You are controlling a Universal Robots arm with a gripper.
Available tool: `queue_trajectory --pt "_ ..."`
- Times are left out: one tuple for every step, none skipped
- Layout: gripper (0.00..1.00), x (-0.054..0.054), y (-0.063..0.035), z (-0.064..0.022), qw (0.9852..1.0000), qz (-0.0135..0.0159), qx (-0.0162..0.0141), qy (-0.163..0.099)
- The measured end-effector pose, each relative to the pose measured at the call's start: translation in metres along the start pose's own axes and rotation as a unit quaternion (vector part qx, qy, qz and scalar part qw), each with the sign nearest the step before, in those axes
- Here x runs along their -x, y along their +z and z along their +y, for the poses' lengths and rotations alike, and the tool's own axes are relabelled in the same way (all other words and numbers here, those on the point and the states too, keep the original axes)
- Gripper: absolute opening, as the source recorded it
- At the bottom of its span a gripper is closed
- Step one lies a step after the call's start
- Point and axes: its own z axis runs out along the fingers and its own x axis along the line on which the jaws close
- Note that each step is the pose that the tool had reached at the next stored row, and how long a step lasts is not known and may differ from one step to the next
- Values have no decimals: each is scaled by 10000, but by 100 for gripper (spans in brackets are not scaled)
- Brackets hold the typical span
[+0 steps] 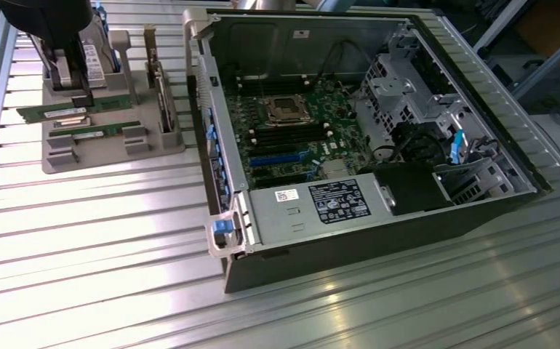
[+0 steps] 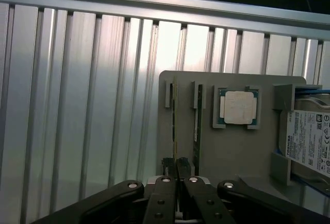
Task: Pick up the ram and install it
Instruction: 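Pick up the ram and move it above insertion slot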
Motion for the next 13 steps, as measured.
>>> queue_trajectory --pt "12 0 -4 0 10000 0 0 0" --pt "12 0 -9 1 10000 0 0 0" --pt "12 0 -12 1 10000 0 0 0" --pt "12 0 -15 1 10000 0 0 0" --pt "12 1 -18 1 10000 0 0 0" --pt "12 1 -21 1 10000 0 0 0" --pt "12 1 -24 1 10000 0 0 0" --pt "12 1 -28 1 10000 0 0 0" --pt "12 1 -30 1 10000 0 0 0" --pt "12 1 -34 2 10000 0 0 0" --pt "12 1 -42 2 10000 0 0 0" --pt "12 1 -55 3 10000 0 0 0" --pt "12 1 -61 3 10000 0 0 0"
